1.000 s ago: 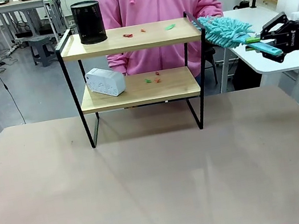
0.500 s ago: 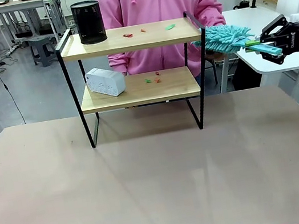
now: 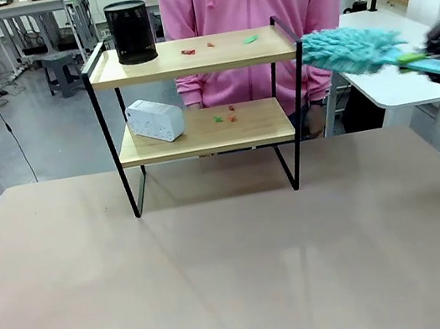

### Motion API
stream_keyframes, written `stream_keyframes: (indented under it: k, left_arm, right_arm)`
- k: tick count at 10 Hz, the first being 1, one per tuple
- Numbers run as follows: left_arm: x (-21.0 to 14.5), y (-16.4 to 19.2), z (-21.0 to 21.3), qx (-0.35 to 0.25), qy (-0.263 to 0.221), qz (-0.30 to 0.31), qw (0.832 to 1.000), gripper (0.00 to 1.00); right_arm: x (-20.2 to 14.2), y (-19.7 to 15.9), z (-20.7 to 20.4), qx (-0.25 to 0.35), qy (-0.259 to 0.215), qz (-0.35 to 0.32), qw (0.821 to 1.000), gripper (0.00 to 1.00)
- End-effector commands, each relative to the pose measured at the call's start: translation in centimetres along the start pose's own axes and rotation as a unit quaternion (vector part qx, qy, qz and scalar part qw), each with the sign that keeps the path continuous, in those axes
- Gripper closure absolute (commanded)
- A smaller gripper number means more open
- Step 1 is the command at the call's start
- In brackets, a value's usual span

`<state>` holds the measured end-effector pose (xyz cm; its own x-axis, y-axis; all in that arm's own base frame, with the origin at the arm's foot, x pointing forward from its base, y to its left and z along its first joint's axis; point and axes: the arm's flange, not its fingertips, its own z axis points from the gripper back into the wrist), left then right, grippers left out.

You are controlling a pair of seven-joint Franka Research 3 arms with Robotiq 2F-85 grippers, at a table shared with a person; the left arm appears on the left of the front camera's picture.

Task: Clean the shelf.
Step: Pick up the Duster from the human.

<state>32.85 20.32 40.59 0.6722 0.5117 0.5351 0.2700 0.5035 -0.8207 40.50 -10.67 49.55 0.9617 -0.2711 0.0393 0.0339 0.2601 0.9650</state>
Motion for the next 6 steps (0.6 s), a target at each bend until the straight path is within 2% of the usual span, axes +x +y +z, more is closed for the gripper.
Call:
stream_keyframes:
  k: [1,3,4,5,6]
  left_arm:
    - [-0.3,0.0,-0.2,-0.009,-0.011,-0.01,1.0,0.0]
    - [-0.3,0.0,-0.2,-0.009,-0.011,-0.01,1.0,0.0]
    - [-0.3,0.0,-0.2,-0.009,-0.011,-0.01,1.0,0.0]
    - [-0.3,0.0,-0.2,-0.009,-0.011,-0.01,1.0,0.0]
    - [-0.3,0.0,-0.2,-0.009,-0.011,-0.01,1.0,0.0]
  right_arm:
    - [-8.9,1.3,5.6,-0.034,0.005,0.032,0.999,1.0]
    - [-17.3,0.7,8.0,-0.107,0.023,0.074,0.991,1.0]
    - [-19.8,0.4,8.3,-0.114,0.019,0.09,0.989,1.0]
    - [-21.1,-0.5,8.0,-0.147,0.005,0.09,0.985,1.0]
    - [-21.1,-1.5,7.1,-0.172,0.019,0.083,0.981,1.0]
